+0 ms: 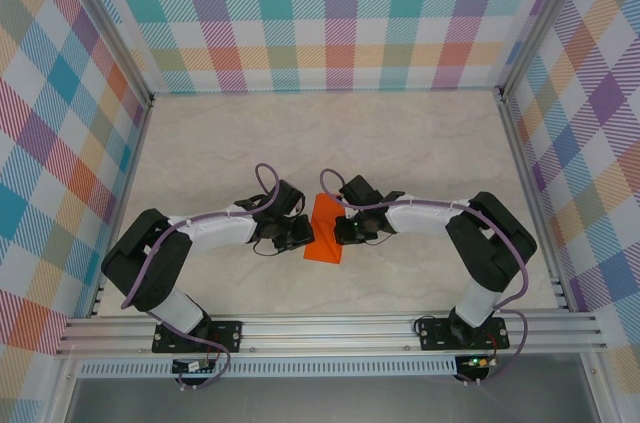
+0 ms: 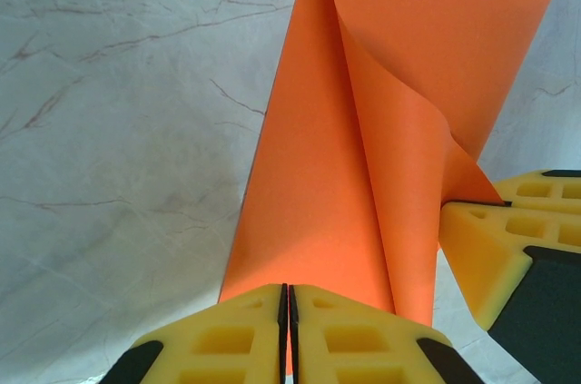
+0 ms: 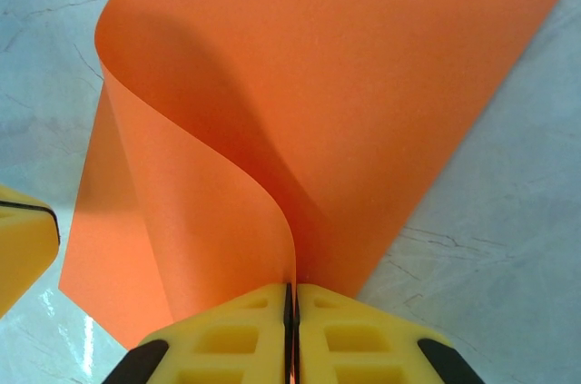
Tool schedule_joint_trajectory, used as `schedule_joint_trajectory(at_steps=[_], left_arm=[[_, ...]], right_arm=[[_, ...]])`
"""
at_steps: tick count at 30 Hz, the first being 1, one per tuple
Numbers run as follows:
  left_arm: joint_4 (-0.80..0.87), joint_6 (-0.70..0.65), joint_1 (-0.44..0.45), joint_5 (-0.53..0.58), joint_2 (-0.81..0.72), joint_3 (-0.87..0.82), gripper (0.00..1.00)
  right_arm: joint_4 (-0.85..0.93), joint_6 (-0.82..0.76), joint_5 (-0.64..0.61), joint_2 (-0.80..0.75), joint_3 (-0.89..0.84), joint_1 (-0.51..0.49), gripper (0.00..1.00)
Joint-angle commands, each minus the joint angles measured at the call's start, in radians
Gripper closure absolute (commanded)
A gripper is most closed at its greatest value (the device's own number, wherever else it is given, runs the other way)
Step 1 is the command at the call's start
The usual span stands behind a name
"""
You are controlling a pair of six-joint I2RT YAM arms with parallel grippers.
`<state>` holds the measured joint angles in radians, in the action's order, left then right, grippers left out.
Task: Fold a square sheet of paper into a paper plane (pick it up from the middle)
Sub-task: First fold the triangle in half at the center of the table.
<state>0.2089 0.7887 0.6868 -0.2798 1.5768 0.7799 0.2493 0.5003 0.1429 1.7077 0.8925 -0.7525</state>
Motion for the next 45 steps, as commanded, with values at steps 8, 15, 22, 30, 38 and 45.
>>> schedule_joint_trajectory(at_steps=[8, 15, 22, 30, 38, 45], left_arm=[[0.01, -0.02, 0.011, -0.007, 0.002, -0.005, 0.89], [0.013, -0.019, 0.011, -0.003, 0.006, -0.001, 0.89], [-0.001, -0.018, 0.012, -0.009, 0.032, -0.006, 0.89], [-0.003, -0.019, 0.015, -0.009, 0.042, -0.012, 0.9], [0.004, -0.019, 0.016, -0.002, 0.027, -0.006, 0.9], [0.029, -0.028, 0.014, 0.015, -0.009, 0.007, 0.9]], right_arm=[[0.023, -0.026, -0.019, 0.013, 0.026, 0.01, 0.89], [0.022, -0.03, -0.009, 0.009, 0.033, 0.013, 0.89], [0.018, -0.035, -0.006, 0.007, 0.034, 0.016, 0.89], [0.021, -0.036, -0.002, 0.014, 0.04, 0.018, 0.89], [0.02, -0.029, -0.003, 0.019, 0.03, 0.019, 0.89], [0.005, -0.028, 0.03, 0.026, 0.026, 0.019, 0.89]])
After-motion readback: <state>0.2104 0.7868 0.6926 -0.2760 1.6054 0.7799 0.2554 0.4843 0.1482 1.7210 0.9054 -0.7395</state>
